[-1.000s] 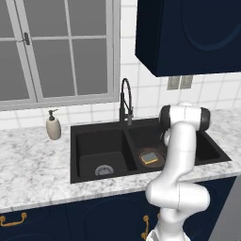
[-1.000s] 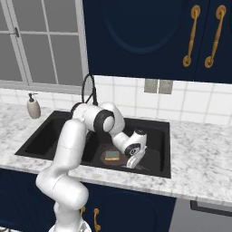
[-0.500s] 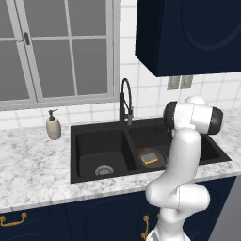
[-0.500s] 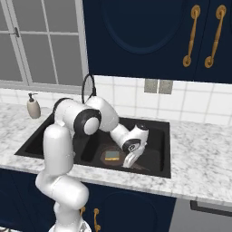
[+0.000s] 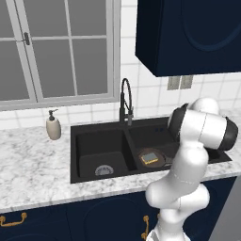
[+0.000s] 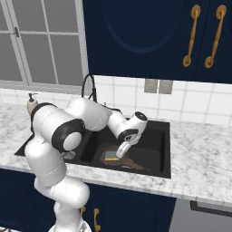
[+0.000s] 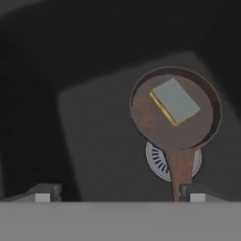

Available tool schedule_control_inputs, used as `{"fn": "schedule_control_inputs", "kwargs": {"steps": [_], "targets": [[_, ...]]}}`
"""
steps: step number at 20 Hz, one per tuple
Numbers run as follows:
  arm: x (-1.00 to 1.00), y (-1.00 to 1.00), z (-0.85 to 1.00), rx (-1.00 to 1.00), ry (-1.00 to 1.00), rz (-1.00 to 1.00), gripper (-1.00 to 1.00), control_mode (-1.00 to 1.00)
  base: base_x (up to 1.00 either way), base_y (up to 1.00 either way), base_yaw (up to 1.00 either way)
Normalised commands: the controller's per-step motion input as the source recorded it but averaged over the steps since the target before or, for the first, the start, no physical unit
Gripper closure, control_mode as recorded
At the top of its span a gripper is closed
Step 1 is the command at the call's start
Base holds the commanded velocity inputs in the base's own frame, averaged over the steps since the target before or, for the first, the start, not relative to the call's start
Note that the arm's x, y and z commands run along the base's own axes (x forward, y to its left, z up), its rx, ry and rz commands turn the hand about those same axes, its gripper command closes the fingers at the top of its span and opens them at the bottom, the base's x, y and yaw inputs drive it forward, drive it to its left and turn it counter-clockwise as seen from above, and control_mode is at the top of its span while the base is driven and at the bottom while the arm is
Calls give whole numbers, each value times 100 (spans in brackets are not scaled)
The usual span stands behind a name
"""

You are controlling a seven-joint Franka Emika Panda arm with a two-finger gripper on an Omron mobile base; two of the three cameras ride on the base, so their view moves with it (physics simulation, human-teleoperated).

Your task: Pick the pan and sponge and place them into the sink. Then turn on the water.

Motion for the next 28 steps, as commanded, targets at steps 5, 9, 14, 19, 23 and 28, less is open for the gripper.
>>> {"fn": "schedule_control_inputs", "kwargs": {"steps": [5,9,14,19,23,28], "targets": [[-48,0,92,18,0,-4,-100,-100,0,0,0],[-69,4,57,32,-7,-7,-100,-100,0,0,0],[-34,0,45,41,-17,-3,-100,-100,0,0,0],[27,-9,37,40,-8,-1,-100,-100,0,0,0],[24,2,16,42,-5,0,-100,-100,0,0,0],[5,-2,22,30,-10,0,-100,-100,0,0,0]]}}
